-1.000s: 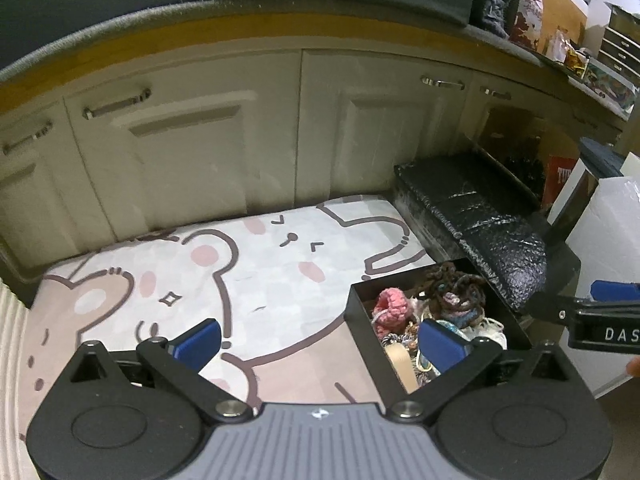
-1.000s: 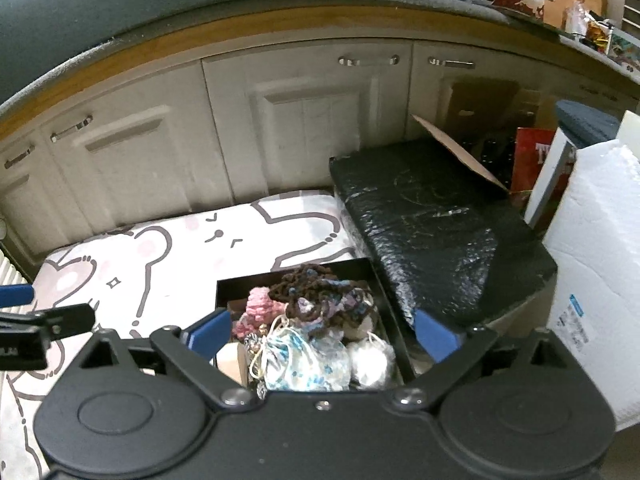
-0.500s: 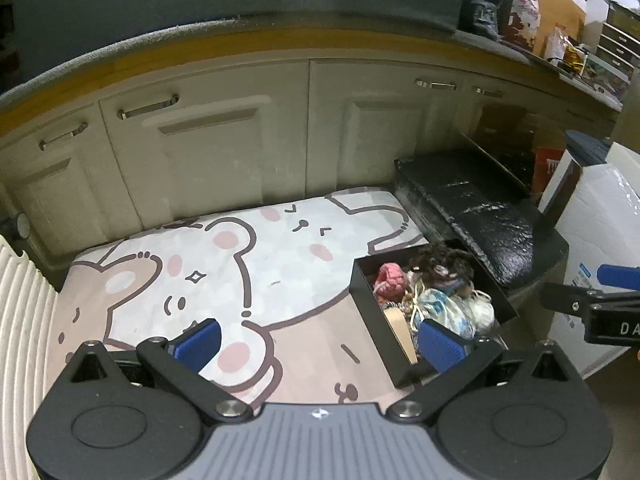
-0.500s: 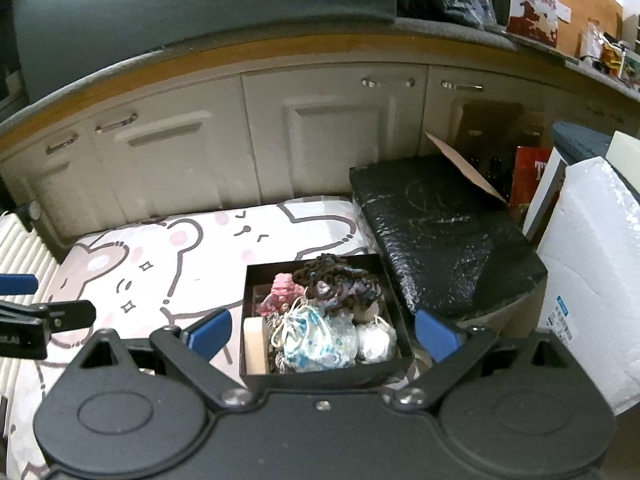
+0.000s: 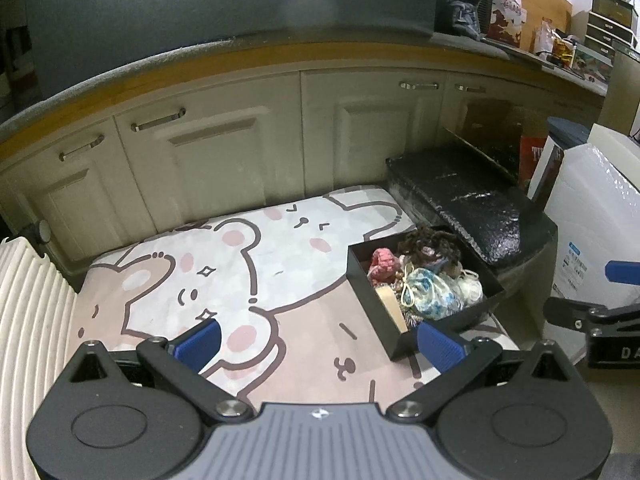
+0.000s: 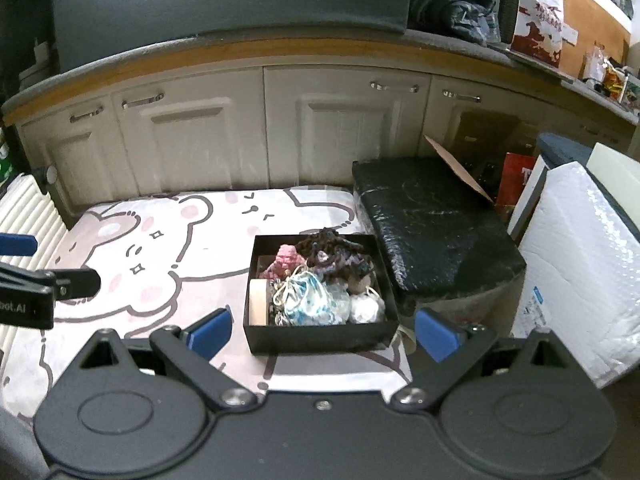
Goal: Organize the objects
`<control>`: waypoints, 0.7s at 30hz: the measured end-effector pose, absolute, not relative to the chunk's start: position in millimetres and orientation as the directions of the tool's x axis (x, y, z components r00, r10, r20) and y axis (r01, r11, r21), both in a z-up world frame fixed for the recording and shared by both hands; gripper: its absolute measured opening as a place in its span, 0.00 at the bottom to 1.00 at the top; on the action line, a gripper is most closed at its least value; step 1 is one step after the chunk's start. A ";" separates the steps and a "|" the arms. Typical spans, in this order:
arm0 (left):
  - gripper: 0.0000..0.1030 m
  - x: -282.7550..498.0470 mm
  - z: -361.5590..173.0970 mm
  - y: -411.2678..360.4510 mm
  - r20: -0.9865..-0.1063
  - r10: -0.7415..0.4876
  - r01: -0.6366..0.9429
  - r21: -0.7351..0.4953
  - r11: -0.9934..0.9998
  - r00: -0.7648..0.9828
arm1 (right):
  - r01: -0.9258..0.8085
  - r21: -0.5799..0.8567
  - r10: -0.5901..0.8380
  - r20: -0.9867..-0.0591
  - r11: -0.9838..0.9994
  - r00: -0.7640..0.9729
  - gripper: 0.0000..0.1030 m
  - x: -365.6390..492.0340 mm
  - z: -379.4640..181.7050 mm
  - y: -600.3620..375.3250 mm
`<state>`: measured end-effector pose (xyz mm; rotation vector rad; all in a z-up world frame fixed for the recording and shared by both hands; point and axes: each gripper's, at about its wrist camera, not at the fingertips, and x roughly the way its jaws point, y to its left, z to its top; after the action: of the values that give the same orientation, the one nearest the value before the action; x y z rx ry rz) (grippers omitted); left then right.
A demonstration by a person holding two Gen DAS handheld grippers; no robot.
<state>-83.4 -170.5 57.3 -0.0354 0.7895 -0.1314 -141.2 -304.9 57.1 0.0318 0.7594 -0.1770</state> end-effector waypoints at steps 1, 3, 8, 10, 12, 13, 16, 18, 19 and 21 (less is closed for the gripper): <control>1.00 -85.4 55.9 -170.3 -0.707 -0.127 0.103 -0.076 0.992 0.696 | 0.168 -0.039 -0.149 -0.685 0.985 0.713 0.97 -144.0 57.5 -303.6; 1.00 -88.7 53.2 -170.0 -0.712 -0.125 0.101 -0.075 0.992 0.692 | 0.162 -0.045 -0.149 -0.679 0.986 0.719 0.97 -150.4 58.8 -300.6; 1.00 -98.7 47.4 -168.2 -0.724 -0.124 0.095 -0.081 0.992 0.679 | 0.156 -0.055 -0.151 -0.679 0.986 0.719 0.96 -161.2 57.6 -296.1; 1.00 -101.7 45.2 -167.2 -0.724 -0.113 0.078 -0.082 0.994 0.681 | 0.173 -0.062 -0.170 -0.673 0.983 0.720 0.96 -163.4 56.4 -294.6; 1.00 -103.9 42.7 -166.4 -0.728 -0.108 0.067 -0.085 0.994 0.677 | 0.190 -0.070 -0.187 -0.668 0.979 0.721 0.96 -163.0 54.6 -293.2; 1.00 -104.7 41.8 -165.9 -0.729 -0.111 0.067 -0.089 0.994 0.676 | 0.193 -0.073 -0.192 -0.667 0.978 0.720 0.96 -162.5 53.8 -292.9; 1.00 -105.2 38.9 -165.7 -0.731 -0.112 0.068 -0.090 0.994 0.674 | 0.203 -0.073 -0.198 -0.676 0.976 0.710 0.96 -159.0 49.3 -293.2; 1.00 -104.7 37.3 -167.8 -0.734 -0.108 0.071 -0.081 0.994 0.671 | 0.205 -0.060 -0.188 -0.692 0.977 0.697 0.96 -155.8 44.9 -295.0; 1.00 -104.0 36.2 -168.9 -0.737 -0.104 0.071 -0.076 0.995 0.668 | 0.208 -0.053 -0.185 -0.698 0.977 0.692 0.96 -154.4 43.2 -296.4; 1.00 -102.8 34.2 -170.4 -0.743 -0.103 0.074 -0.072 0.995 0.661 | 0.217 -0.039 -0.181 -0.703 0.975 0.688 0.96 -153.4 41.0 -298.5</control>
<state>-102.8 -170.4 34.2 -0.0363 0.8430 -0.0999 -153.4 -298.5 41.0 0.0486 0.7815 -0.2230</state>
